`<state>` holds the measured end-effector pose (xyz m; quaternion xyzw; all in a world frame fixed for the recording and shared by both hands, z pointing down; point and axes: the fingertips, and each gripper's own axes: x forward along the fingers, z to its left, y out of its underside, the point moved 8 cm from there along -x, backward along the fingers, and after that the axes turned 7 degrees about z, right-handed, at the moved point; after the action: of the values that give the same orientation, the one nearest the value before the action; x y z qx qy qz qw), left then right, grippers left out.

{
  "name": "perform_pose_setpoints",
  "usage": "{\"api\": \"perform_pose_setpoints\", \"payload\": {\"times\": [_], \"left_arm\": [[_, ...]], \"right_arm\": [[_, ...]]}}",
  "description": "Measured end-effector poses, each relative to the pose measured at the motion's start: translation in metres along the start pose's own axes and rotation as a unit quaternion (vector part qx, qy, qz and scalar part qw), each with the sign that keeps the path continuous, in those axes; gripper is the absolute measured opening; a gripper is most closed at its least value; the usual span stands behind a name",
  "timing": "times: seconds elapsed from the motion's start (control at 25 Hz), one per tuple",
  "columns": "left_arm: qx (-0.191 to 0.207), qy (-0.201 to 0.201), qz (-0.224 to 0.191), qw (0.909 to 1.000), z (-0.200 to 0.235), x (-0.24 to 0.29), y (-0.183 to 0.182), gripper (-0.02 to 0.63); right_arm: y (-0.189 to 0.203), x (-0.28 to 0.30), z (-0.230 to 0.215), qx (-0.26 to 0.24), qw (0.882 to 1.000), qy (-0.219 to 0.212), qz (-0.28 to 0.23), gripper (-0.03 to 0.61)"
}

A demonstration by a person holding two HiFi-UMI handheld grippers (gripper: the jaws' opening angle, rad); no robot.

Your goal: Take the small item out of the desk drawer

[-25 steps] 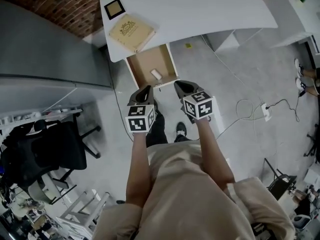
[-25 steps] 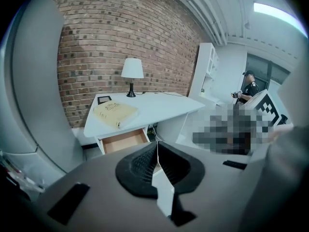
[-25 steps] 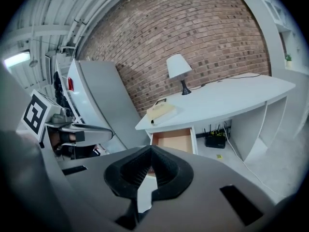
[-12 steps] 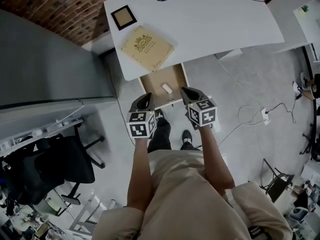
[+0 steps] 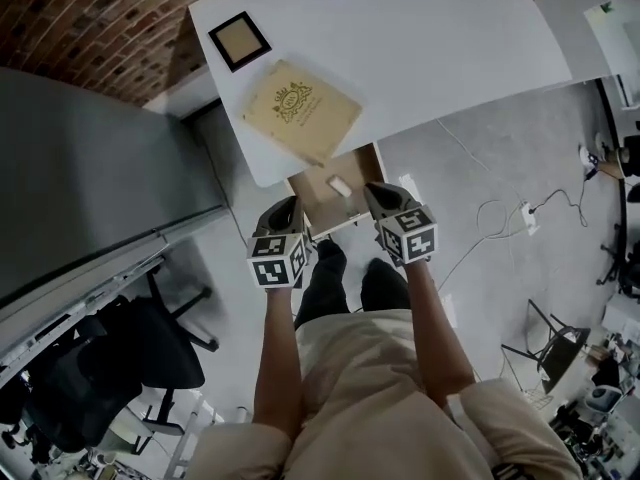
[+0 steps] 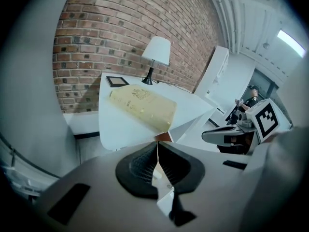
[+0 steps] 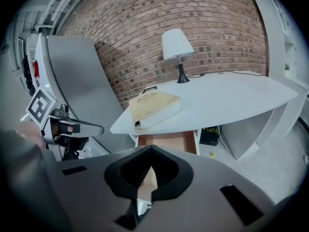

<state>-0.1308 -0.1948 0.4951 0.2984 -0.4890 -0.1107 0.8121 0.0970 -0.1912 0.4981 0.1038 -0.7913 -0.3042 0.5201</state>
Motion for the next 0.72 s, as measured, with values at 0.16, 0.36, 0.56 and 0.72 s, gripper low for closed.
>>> {"api": "perform_pose_setpoints", "payload": {"times": [0.16, 0.36, 0.56, 0.72], "left_arm": [[-0.002, 0.013, 0.003, 0.9999, 0.003, 0.013, 0.015, 0.018], [-0.012, 0.025, 0.004, 0.9996, 0.014, 0.039, 0.041, 0.018], [-0.019, 0.035, 0.01, 0.9991, 0.031, 0.069, 0.064, 0.018], [-0.033, 0.033, 0.015, 0.9988, 0.048, 0.081, 0.085, 0.02]], "right_arm": [[0.007, 0.016, -0.007, -0.022, 0.999, 0.001, 0.028, 0.025], [0.024, 0.056, -0.011, -0.059, 0.995, -0.024, 0.079, 0.026], [0.047, 0.098, -0.029, -0.074, 0.992, -0.051, 0.085, 0.026], [0.068, 0.128, -0.048, -0.067, 0.991, -0.058, 0.099, 0.026]]}}
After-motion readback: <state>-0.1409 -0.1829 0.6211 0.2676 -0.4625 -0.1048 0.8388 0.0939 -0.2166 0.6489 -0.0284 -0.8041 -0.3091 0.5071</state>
